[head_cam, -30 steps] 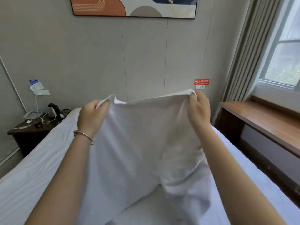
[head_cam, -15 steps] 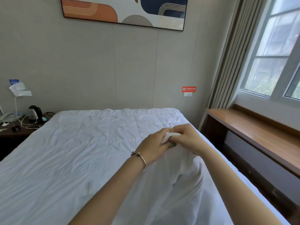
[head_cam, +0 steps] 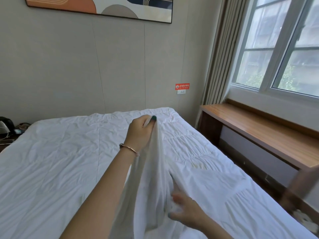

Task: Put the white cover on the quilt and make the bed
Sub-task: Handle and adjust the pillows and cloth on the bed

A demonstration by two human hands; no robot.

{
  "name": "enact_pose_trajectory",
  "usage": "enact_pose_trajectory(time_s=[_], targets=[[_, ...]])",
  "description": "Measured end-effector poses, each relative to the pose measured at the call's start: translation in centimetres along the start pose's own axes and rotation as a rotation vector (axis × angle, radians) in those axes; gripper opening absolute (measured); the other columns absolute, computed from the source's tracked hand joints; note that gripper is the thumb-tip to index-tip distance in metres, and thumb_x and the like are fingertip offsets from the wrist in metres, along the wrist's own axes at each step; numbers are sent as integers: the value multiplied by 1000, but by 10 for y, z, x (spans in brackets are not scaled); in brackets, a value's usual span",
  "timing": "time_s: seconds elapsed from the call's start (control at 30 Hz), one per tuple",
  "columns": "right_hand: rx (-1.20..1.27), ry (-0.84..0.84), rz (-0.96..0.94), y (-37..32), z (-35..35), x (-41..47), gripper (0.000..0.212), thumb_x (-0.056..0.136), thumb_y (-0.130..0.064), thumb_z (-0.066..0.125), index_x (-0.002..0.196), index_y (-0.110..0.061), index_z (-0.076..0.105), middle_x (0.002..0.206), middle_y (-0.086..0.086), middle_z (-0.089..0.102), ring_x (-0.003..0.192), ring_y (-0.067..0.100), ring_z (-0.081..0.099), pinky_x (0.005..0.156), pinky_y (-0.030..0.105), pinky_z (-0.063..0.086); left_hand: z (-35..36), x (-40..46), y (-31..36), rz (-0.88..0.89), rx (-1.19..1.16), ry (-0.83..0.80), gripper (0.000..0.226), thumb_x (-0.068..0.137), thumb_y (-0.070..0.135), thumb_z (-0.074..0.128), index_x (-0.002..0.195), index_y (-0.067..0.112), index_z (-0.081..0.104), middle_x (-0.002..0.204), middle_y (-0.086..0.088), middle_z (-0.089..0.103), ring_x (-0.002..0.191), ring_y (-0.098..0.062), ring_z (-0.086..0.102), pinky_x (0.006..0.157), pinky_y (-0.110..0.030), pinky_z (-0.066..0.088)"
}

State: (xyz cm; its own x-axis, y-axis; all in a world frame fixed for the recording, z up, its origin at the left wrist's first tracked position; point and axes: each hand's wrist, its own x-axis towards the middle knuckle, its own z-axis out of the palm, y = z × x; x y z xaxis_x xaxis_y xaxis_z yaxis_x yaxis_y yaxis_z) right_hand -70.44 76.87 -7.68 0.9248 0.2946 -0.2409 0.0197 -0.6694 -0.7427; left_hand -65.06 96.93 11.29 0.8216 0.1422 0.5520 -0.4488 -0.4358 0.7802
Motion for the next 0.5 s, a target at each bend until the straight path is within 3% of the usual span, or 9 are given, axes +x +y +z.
enact_pose_trajectory(time_s=[0.07, 0.1, 0.17, 0.23, 0.3, 0.37, 0.43, 0.47, 0.5], targets=[[159, -90, -19, -23, 9, -1, 103, 64, -54, 83, 144, -44, 18, 146, -15, 18, 141, 7, 16, 117, 30, 24, 1, 8, 7, 18, 82, -16, 50, 98, 23, 53, 56, 19, 27, 51, 7, 25, 47, -9, 26, 47, -20, 20], [192, -29, -21, -40, 14, -1, 123, 56, -67, 82, 151, -38, 8, 150, -17, 11, 143, 10, 10, 119, 34, 20, 5, 11, 10, 0, 93, -7, 51, 97, 23, 56, 54, 19, 27, 50, 7, 25, 47, -10, 25, 47, -20, 19], [257, 235, -14, -75, 26, -2, 136, 42, -81, 77, 151, -32, 12, 150, -12, 21, 141, 13, 22, 115, 35, 27, 16, 16, 12, -60, 124, -10, 50, 91, 25, 63, 52, 18, 32, 51, 5, 29, 49, -12, 28, 50, -26, 25], [405, 511, 16, -101, 43, 1, 103, 52, -64, 83, 132, -30, 27, 128, -9, 34, 122, 13, 37, 100, 30, 36, 27, 19, 9, -110, 162, -41, 42, 84, 29, 67, 52, 13, 45, 52, 4, 39, 52, -14, 37, 53, -25, 32], [480, 631, 102, -106, 55, 8, 79, 62, -45, 81, 119, -24, 31, 115, -5, 38, 109, 16, 42, 94, 32, 41, 34, 18, 6, -148, 139, -30, 36, 78, 30, 65, 53, 11, 49, 52, 3, 39, 53, -15, 38, 55, -26, 34], [531, 591, 195, -89, 64, 18, 55, 70, -33, 75, 109, -17, 38, 108, 0, 49, 96, 18, 54, 81, 29, 48, 35, 18, 7, -147, 116, 22, 41, 80, 27, 65, 50, 15, 40, 49, 5, 34, 50, -15, 34, 53, -25, 32], [485, 434, 218, -67, 70, 20, 26, 83, -30, 66, 97, -17, 50, 92, -1, 59, 82, 12, 58, 66, 21, 46, 31, 20, 10, -145, 93, 63, 47, 84, 26, 67, 49, 16, 38, 47, 6, 33, 48, -14, 33, 51, -25, 30], [453, 383, 206, -55, 73, 20, 18, 89, -34, 60, 94, -16, 56, 86, -2, 61, 81, 15, 60, 68, 24, 49, 26, 21, 11, -144, 78, 73, 48, 84, 26, 67, 49, 16, 37, 47, 6, 31, 48, -14, 31, 50, -25, 29], [442, 385, 205, -43, 73, 20, 27, 93, -39, 53, 92, -13, 61, 85, -1, 63, 85, 20, 63, 77, 32, 52, 19, 24, 11, -134, 72, 88, 49, 83, 28, 68, 49, 16, 35, 48, 6, 29, 48, -14, 29, 48, -26, 27]])
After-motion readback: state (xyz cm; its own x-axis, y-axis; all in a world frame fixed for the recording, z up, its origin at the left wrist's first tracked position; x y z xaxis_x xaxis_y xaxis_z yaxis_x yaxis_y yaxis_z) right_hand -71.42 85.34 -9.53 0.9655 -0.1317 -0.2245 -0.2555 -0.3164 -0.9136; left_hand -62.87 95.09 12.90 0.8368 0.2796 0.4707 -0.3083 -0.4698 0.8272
